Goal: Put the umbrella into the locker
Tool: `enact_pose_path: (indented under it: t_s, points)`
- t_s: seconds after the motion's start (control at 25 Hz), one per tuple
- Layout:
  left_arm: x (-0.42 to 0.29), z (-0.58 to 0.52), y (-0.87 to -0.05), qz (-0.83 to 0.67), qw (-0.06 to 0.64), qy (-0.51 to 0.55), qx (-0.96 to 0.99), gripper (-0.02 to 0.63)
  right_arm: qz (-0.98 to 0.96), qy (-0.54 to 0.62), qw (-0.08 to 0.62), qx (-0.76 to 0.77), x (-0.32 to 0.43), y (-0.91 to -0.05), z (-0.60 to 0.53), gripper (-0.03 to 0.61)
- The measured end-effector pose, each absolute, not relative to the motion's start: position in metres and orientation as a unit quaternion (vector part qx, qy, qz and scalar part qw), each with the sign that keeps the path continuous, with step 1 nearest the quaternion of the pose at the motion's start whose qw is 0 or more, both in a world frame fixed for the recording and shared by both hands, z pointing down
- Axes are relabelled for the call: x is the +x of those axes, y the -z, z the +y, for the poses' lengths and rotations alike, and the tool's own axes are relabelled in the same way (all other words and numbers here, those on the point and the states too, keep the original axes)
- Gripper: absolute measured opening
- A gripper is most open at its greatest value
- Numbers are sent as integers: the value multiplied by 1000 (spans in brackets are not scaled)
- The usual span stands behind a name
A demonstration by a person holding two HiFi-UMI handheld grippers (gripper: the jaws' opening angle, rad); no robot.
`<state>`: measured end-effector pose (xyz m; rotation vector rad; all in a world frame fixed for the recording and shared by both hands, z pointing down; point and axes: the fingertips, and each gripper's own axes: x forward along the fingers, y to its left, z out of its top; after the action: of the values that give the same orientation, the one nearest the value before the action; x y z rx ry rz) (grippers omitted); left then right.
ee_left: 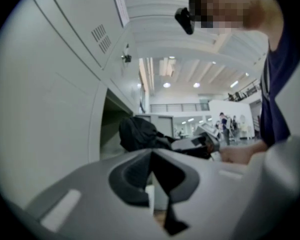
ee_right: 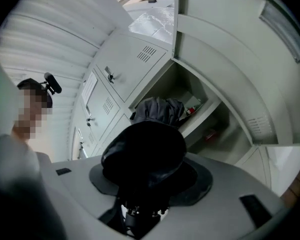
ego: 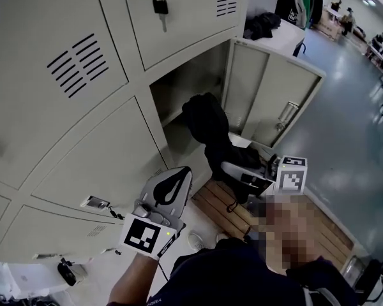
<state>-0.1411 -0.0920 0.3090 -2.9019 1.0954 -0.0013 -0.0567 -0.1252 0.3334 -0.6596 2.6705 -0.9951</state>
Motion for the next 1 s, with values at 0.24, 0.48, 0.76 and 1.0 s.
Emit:
enact_pose_path:
  t_s: [0.24,0.48,0.76,1.0]
  points:
    - [-139,-113,-307,371,12,-5,-929,3,908,312,56,-272,-63,-336,-172,210]
    - [-133,-134,-301,387,19,-3,-922,2,919,241,-20,-311,-75,-328,-226,210]
    - [-117,-162,-289,413,15,-21,-910,2,905,130,-149,-376,-90,-330,-300,209]
    - [-109,-178,-287,428,13,-25,-903,2,887,84,-201,-408,-104,-335,-356,209]
